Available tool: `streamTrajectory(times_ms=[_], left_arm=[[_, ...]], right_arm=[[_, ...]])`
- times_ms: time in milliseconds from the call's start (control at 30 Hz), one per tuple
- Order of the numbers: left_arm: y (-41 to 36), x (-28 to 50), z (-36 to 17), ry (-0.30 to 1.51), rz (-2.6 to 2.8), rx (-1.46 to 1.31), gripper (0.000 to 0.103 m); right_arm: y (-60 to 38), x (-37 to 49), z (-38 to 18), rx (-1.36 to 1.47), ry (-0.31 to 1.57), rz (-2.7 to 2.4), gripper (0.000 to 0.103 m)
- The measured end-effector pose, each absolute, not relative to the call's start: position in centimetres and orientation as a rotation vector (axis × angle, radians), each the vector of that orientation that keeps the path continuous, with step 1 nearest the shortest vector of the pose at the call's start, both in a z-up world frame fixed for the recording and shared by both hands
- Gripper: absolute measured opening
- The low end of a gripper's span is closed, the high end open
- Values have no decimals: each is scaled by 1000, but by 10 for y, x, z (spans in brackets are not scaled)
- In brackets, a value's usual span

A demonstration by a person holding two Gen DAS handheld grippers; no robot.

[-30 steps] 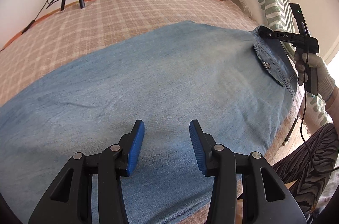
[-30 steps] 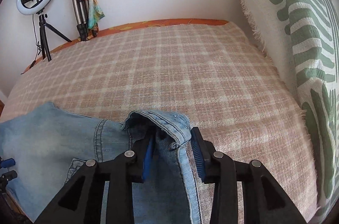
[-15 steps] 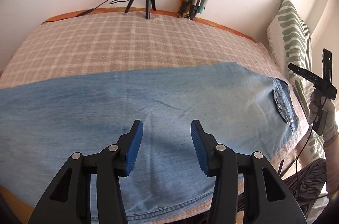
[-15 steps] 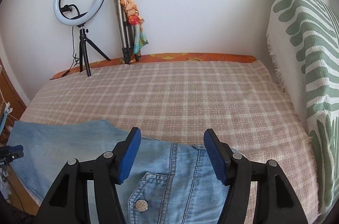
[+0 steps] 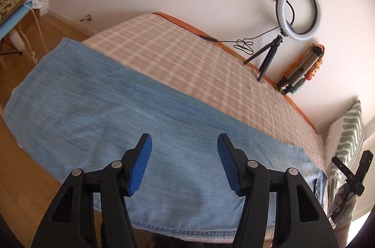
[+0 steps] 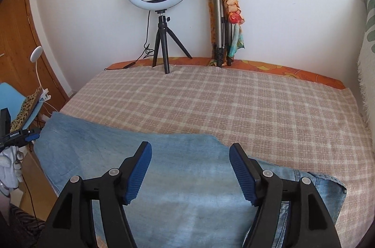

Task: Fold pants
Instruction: 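Open the right tool and move both tools back over the jeans, then close the left tool on the stacked leg hems of the jeans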

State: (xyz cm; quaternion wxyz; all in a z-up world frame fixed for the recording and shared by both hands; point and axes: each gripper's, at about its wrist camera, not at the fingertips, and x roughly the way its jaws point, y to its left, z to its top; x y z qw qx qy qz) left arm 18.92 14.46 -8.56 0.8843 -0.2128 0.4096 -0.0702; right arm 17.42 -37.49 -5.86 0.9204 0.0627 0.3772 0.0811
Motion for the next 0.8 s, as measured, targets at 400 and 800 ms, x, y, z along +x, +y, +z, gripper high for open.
streamTrajectory(times_ms=[400,800], left_arm=[[295,161,-127,837,141,-733,61],[362,142,-186,823,247,-996,61]], right_arm=[[-290,184,-75,12,828,302,72],[-269,197,-86,-5,866,311,73]])
